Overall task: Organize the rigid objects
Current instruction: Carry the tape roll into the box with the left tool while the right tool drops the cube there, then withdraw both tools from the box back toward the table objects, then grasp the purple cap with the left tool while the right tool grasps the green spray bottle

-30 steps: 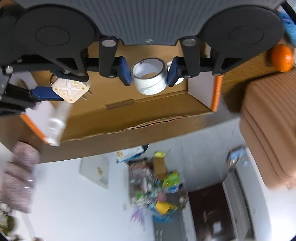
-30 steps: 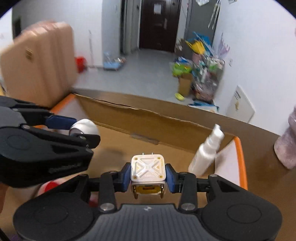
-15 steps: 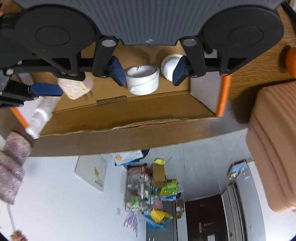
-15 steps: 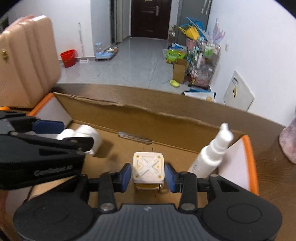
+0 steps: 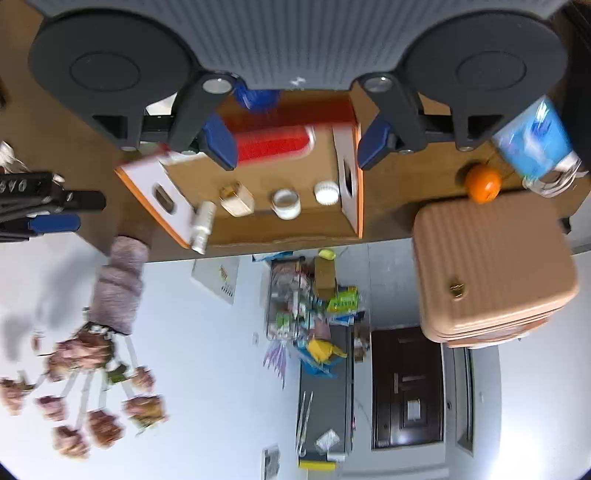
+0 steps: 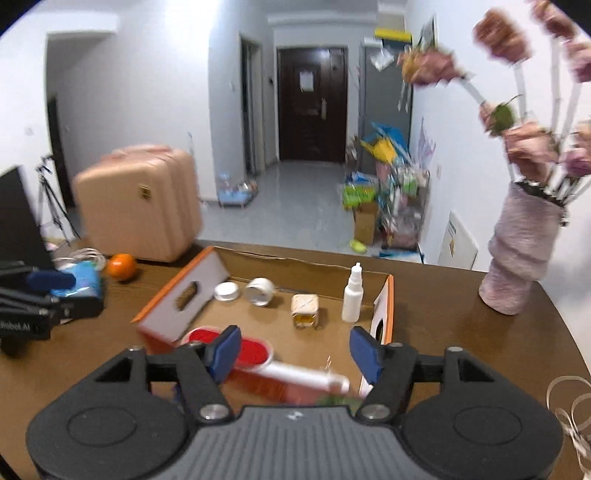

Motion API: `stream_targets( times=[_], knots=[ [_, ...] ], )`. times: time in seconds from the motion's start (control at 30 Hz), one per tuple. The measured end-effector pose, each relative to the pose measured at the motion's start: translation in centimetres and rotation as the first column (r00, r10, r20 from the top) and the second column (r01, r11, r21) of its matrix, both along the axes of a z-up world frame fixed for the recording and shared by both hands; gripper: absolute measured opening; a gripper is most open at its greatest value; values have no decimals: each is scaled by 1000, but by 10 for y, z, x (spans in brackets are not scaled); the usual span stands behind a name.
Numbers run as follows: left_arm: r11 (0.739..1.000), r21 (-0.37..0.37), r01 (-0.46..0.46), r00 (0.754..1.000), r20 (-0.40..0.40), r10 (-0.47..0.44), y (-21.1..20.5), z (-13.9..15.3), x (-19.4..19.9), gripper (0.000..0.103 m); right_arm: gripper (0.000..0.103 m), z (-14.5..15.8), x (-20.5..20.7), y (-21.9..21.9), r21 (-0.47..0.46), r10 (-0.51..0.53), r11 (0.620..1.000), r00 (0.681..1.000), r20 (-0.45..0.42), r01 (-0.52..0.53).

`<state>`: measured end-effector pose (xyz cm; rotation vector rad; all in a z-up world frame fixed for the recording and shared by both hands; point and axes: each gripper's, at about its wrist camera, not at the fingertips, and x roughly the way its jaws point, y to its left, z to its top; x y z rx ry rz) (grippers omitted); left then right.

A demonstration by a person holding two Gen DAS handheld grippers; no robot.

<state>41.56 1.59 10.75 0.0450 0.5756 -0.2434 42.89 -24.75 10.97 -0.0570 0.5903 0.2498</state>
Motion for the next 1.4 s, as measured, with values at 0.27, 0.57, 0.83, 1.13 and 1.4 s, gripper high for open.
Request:
stream_targets(
  times=[0.27, 0.57, 0.83, 1.13, 1.4],
  knots=[
    [1000, 6, -19, 985, 172, 17, 7, -34, -179, 83, 80, -38, -171, -11, 65, -6, 998, 985, 172, -5],
    [983, 88, -160, 965, 225, 137, -6, -86, -301, 84, 89, -104, -302, -3, 9, -19, 1000, 968, 251, 17],
    [991, 75, -111, 978, 184, 95, -18, -96, -312, 84, 89, -119, -324, -9, 6, -26, 1000, 975, 220, 25],
    [995, 59, -77, 989, 133, 69, -23, -102, -278, 84, 83, -126, -287, -17, 20, -69, 998, 984, 164, 66],
    [995, 20, -98, 995, 40, 97, -15, -115, -206, 84, 78, -131, -211, -13, -34, -67, 997, 994, 88, 70]
  ],
)
